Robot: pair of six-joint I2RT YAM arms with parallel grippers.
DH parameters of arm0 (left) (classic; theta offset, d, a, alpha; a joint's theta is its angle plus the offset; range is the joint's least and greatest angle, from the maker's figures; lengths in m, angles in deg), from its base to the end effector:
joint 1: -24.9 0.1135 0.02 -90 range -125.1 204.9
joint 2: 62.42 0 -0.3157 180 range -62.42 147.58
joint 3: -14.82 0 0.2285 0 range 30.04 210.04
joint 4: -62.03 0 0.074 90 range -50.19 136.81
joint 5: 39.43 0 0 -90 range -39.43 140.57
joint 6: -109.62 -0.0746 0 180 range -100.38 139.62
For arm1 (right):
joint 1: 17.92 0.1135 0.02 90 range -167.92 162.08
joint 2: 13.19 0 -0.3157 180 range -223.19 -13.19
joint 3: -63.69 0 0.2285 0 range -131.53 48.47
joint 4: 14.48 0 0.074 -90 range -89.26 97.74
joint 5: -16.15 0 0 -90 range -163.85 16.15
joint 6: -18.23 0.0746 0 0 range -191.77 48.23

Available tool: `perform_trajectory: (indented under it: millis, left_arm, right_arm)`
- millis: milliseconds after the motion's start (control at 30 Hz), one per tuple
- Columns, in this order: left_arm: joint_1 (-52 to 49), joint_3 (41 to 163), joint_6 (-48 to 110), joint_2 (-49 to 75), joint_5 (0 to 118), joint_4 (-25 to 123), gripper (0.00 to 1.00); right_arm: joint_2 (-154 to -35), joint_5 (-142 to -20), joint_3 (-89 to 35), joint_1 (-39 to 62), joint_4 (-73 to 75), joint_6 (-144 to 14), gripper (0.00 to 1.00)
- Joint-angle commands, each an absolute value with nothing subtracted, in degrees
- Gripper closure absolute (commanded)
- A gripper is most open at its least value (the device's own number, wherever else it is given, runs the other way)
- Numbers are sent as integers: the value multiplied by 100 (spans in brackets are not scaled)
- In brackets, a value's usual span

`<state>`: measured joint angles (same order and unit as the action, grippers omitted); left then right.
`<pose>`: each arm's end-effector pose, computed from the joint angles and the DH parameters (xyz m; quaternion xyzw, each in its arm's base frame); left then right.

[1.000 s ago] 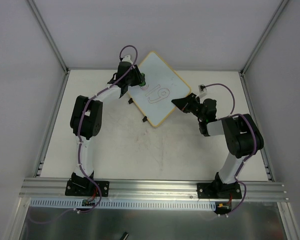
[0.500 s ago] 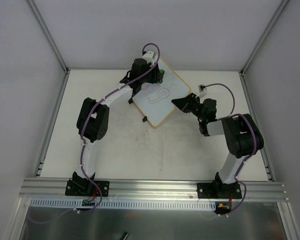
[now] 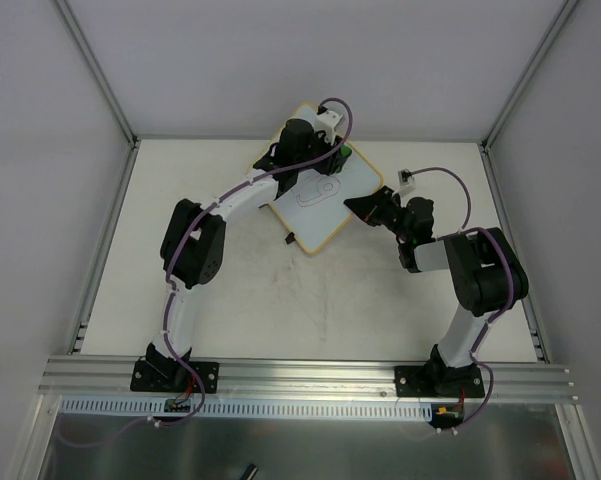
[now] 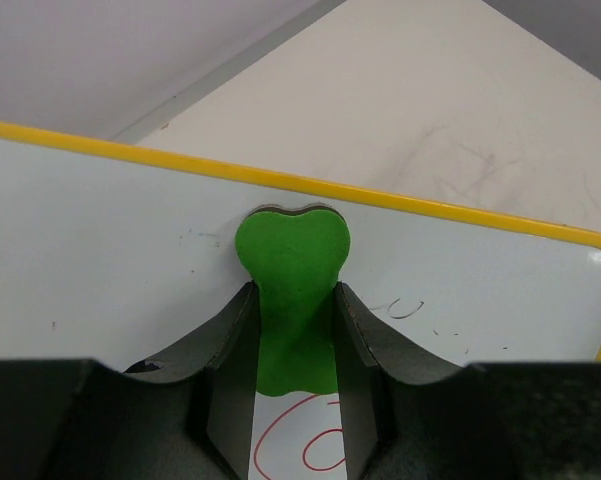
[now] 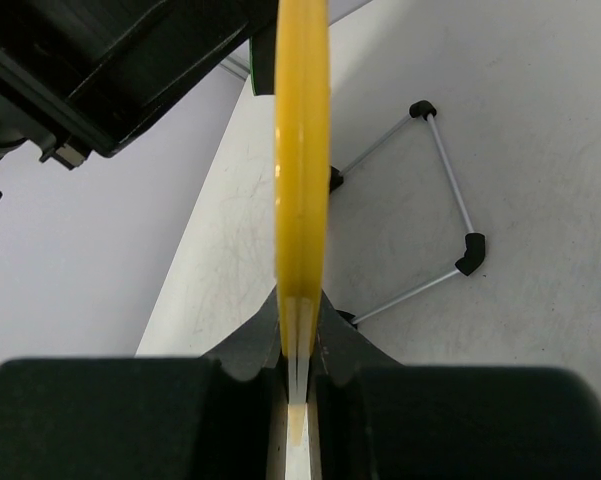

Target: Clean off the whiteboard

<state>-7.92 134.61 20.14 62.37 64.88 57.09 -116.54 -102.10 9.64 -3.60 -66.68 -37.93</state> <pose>0.4706 -0.3254 0.3276 0.2883 0.7075 -0.2744 0.5840 0.3609 0.1286 0.2545 -0.0610 0.6885 0.4403 0.5731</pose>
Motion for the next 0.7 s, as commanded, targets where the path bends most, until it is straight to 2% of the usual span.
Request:
perform_trajectory:
  millis: [0, 667]
  left_arm:
    - [-1105, 13454, 1444, 6221, 6639, 5551, 100]
    - [-1342, 13226, 1162, 6168, 7079, 5568, 100]
  right_arm:
    - [-11576, -10611, 918, -193, -6896, -4206, 100]
    - [-11558, -10611, 953, -175, -6957, -4189, 100]
